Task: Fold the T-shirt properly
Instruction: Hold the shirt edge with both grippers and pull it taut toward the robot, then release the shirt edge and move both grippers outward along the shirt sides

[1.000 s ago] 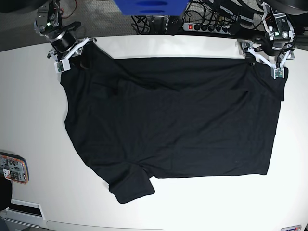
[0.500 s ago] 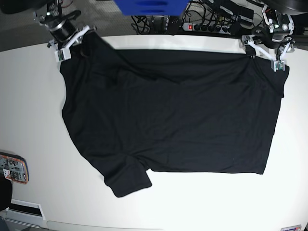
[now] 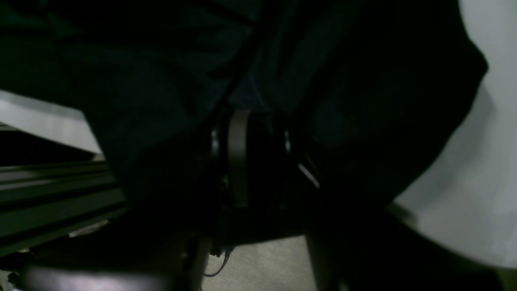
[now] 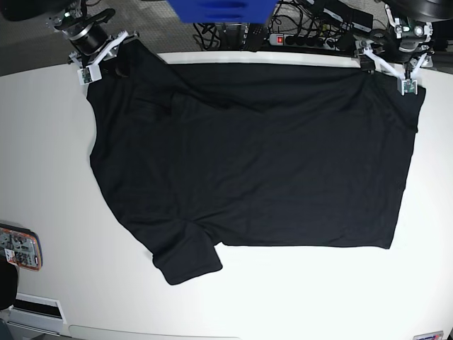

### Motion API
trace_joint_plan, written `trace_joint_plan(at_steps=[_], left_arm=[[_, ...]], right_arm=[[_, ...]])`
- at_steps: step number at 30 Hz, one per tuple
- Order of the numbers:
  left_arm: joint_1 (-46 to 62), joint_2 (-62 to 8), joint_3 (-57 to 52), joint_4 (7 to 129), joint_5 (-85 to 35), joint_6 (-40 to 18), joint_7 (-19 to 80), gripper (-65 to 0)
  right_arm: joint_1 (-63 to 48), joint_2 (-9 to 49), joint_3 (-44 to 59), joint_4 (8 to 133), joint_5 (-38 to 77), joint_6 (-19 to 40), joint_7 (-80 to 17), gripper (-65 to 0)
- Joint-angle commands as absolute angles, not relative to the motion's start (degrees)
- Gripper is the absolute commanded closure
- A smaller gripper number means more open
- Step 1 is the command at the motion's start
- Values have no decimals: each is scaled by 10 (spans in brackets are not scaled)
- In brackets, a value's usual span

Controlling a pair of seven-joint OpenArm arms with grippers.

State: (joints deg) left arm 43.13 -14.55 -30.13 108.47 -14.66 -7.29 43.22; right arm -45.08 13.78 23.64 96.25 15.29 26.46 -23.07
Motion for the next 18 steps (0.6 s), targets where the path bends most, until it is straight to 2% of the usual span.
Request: trace_joint_plan(at_steps=[1,18], left_arm=[[448,-140,-304,1098,-136,-69,447,-609],[406,-139,-307,1091,-128,-68,447,-609]], right_arm=[[-466,143,240,953,109,240,-307,-103],[-459,142,241,976,110,240,-312,-103]])
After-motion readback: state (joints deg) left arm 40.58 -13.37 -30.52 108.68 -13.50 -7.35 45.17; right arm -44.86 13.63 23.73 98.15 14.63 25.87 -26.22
